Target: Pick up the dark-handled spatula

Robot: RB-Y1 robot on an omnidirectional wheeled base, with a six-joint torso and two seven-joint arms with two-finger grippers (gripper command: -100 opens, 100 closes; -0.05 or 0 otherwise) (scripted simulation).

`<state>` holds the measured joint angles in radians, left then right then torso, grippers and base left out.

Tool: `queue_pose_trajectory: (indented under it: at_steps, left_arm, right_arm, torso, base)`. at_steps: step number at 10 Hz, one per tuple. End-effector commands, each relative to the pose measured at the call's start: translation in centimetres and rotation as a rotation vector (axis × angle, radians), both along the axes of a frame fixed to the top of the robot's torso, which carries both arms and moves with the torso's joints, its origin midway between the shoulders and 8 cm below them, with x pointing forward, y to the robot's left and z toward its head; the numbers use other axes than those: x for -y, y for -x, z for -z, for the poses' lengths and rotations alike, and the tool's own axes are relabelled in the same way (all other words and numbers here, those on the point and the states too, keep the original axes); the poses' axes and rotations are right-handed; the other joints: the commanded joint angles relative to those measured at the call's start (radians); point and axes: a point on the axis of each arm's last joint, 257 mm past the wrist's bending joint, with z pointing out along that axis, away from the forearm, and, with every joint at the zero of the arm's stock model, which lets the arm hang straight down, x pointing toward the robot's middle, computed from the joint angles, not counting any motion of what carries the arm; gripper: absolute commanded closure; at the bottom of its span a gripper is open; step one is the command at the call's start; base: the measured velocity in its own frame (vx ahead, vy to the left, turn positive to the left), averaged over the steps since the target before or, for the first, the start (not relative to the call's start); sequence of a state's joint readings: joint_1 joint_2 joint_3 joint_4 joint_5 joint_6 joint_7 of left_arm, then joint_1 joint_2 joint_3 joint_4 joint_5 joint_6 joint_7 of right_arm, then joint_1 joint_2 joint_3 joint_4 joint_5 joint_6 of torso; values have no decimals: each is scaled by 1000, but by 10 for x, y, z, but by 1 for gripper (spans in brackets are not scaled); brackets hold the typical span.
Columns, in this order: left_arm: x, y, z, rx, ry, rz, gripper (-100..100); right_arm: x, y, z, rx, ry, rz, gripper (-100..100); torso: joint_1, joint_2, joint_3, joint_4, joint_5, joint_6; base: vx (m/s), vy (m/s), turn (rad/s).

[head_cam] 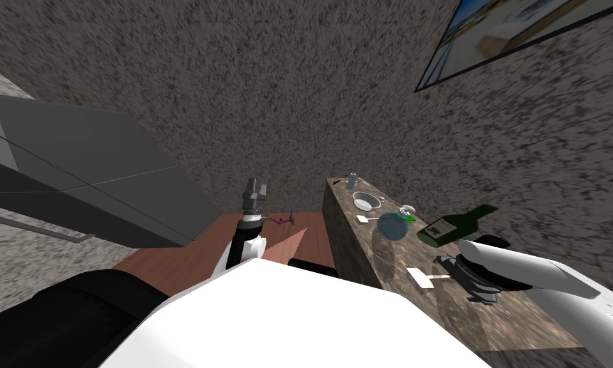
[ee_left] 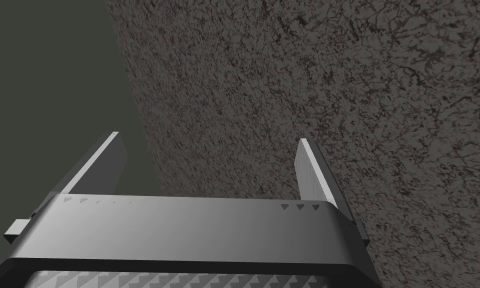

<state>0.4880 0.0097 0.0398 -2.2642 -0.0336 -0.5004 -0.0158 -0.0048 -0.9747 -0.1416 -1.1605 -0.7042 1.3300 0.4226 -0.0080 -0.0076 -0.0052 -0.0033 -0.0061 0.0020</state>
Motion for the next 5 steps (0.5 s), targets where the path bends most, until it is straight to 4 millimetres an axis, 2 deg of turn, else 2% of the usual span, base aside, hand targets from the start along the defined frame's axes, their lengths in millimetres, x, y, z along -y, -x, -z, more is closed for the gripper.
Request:
queue_pose_trajectory:
  at_steps: [1,2,3,4,5]
  left_arm:
    - [0,0,0,0,0,0,0]
    - [0,0,0,0,0,0,0]
    - [0,0,0,0,0,0,0]
    - [0,0,0,0,0,0,0]
    - [0,0,0,0,0,0,0]
  right_arm:
    - [0,0,0,0,0,0,-100]
    - [0,0,0,0,0,0,-100]
    - [16,11,-2,18,2,72,-100]
    - [19,17,0,8,-1,86,-100]
    - [21,24,4,-4,-4,104,-100]
  torso:
    - [0,0,0,0,0,0]
    - [0,0,0,0,0,0]
    - [-1,0,0,0,0,0]
    - [-7,6,3,1,-1,-1]
    - [-8,11,6,2,-2,-1]
  base:
    - [0,-17,59]
    - [-9,-37,108]
    - [-126,-131,335]
    - [-210,-142,485]
    - [-117,-51,312]
